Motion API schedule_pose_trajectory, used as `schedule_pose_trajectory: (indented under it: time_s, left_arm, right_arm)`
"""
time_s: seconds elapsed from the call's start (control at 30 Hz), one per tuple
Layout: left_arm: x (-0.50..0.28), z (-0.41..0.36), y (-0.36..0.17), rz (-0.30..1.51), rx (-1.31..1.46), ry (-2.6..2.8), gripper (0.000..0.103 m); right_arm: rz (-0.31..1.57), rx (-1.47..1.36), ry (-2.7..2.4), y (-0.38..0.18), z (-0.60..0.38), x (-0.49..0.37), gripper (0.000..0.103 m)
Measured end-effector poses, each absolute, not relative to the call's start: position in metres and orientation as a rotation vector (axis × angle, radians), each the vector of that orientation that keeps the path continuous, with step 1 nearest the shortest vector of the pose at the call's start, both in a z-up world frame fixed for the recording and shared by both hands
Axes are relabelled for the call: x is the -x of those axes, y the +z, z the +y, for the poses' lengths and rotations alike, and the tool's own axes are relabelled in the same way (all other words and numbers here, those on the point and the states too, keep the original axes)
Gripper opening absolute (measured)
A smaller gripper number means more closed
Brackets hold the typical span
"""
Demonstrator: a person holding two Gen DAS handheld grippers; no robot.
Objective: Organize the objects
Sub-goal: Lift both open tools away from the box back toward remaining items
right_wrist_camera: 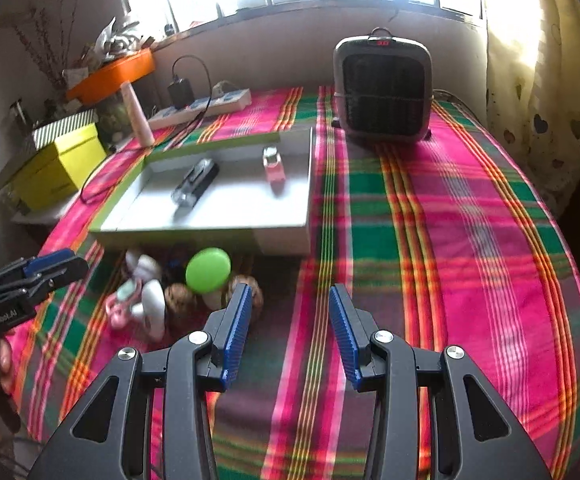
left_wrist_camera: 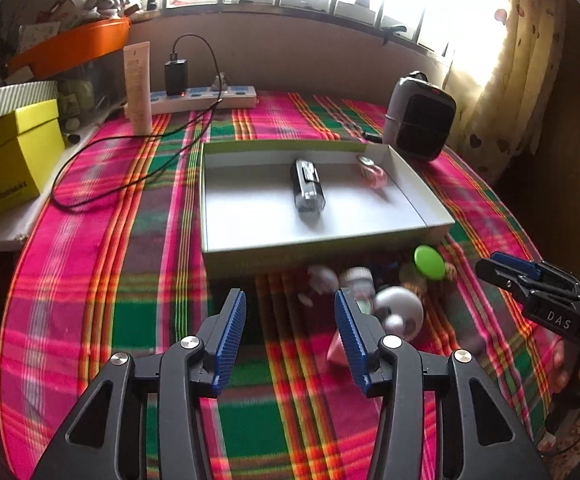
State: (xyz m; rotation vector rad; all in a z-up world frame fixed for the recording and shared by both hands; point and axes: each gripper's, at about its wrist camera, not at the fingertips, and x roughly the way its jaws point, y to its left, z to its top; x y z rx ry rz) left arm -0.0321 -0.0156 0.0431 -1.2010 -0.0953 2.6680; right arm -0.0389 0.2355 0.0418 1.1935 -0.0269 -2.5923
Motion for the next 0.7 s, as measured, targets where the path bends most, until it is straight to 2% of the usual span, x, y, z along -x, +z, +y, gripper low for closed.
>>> schedule_pose_trajectory:
  time_s: [0.47,0.5,0.57,0.7]
  left_arm:
    - [0.006,-0.005,0.018,-0.054,1.257,2.632,0.051]
    - [0.006,-0.004,0.017,-0.055,1.256,2.625,0.052]
    - [0.006,-0.002,0.016,-0.056,1.260,2.617,0.052]
    - [0.008,0.002,0.013,-0.048,1.269,2.604,0.052]
  right_arm:
    - [0.035,-1.270,-2.549,0.018,0.233,0.018,0.042]
    - [0.037,-1.267,-2.548,0.018,0.232,0.017,0.043]
    - [0.047,-1.262,-2.543,0.018,0.232,0.016,0.051]
    - [0.122,-1.262,-2.554,0.017,0.228,0.018,0.053]
